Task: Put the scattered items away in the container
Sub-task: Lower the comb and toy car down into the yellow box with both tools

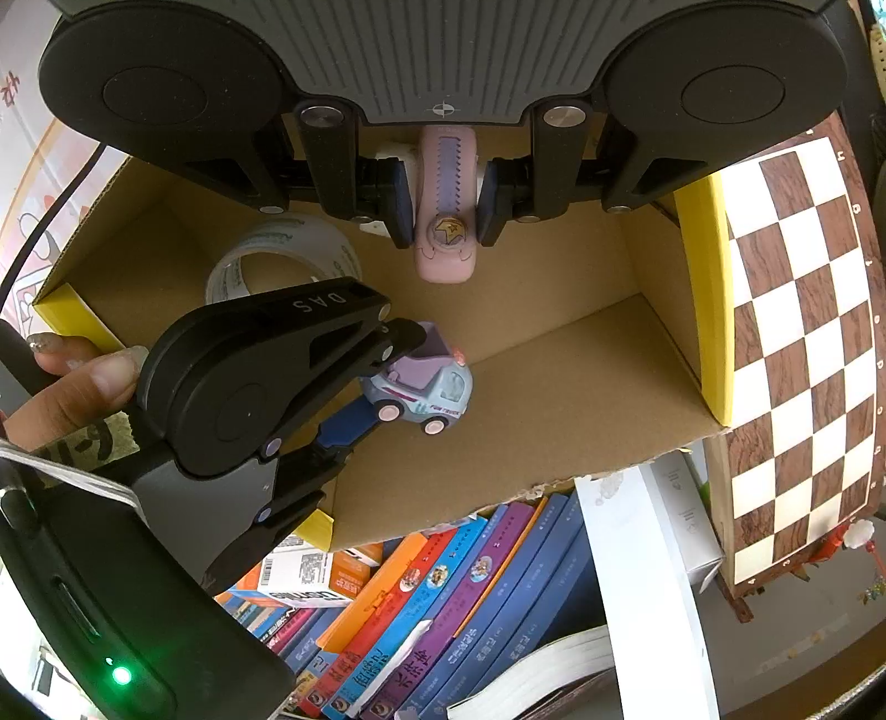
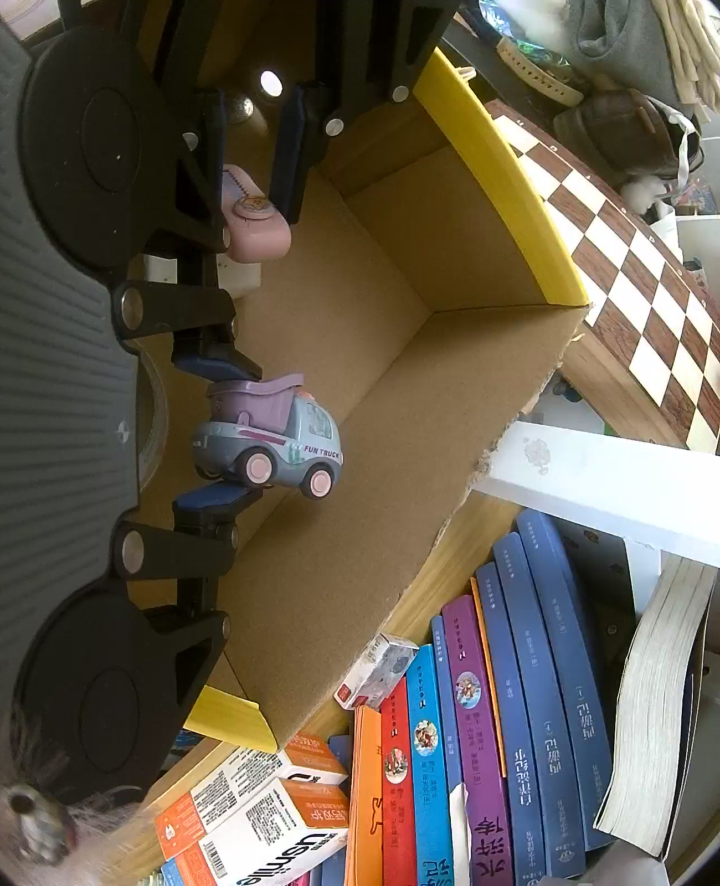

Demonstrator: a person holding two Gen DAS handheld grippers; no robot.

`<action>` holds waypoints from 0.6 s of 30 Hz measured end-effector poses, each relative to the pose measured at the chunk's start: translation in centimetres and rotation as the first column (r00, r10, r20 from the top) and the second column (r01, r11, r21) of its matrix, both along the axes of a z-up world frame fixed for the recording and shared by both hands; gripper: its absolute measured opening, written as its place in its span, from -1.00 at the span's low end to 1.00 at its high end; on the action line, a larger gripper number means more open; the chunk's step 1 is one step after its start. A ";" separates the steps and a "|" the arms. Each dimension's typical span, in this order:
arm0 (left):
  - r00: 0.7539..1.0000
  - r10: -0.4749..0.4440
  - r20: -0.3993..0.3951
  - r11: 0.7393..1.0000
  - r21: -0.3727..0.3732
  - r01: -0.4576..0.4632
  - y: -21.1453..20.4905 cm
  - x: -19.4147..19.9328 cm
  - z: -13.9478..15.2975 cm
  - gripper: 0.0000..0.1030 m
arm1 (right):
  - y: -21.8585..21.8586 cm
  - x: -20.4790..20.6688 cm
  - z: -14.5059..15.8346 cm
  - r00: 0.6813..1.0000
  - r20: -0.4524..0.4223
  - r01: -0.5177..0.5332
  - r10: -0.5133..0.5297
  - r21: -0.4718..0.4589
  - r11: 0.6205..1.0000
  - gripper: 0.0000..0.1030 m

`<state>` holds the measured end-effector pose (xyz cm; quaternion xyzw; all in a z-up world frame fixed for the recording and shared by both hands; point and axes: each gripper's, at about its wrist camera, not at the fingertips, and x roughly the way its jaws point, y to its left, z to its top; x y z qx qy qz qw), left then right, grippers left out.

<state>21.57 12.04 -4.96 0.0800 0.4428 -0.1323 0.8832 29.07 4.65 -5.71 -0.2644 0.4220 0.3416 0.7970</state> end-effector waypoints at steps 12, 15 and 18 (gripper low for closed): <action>1.000 -0.013 0.016 1.000 -0.009 0.013 0.0 -0.2 0.2 -0.34 | 0.0 0.1 0.0 1.000 -0.001 -0.001 0.001 -0.002 1.000 -0.31; 1.000 -0.018 0.025 1.000 -0.008 0.019 -0.1 -0.4 0.4 -0.33 | 0.0 0.1 0.0 1.000 0.000 0.003 -0.003 -0.002 1.000 -0.31; 0.999 -0.018 0.034 1.000 -0.011 0.018 0.0 -0.7 0.7 -0.33 | 0.0 0.2 0.0 1.000 -0.003 0.008 -0.008 -0.002 1.000 -0.30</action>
